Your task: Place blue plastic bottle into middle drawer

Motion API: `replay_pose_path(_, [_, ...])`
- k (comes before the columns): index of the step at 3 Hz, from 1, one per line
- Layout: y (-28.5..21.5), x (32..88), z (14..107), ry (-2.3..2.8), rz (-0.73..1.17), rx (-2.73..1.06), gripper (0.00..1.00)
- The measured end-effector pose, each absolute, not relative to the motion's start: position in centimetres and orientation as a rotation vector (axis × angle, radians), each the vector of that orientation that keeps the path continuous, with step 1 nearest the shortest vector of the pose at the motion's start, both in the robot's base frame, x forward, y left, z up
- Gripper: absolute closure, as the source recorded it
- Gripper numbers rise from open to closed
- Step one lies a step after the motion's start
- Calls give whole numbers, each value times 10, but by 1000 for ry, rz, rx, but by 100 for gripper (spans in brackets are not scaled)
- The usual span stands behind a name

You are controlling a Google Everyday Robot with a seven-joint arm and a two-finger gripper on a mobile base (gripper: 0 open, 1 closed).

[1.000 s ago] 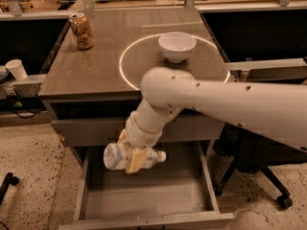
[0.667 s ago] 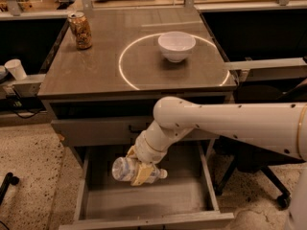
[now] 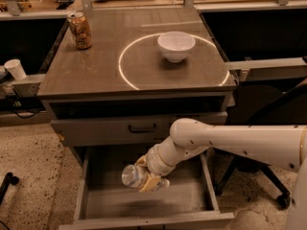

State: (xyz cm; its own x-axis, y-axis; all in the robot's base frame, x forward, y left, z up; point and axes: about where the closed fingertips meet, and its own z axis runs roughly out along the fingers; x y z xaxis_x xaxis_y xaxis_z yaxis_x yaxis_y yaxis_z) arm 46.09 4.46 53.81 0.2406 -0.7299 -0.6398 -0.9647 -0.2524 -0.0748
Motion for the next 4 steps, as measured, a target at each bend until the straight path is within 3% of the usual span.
replay_pose_path(2, [22,472,509,1749,463,-2117,100])
replay_pose_path(4, [-19,482,451,1857,406,-1980,100])
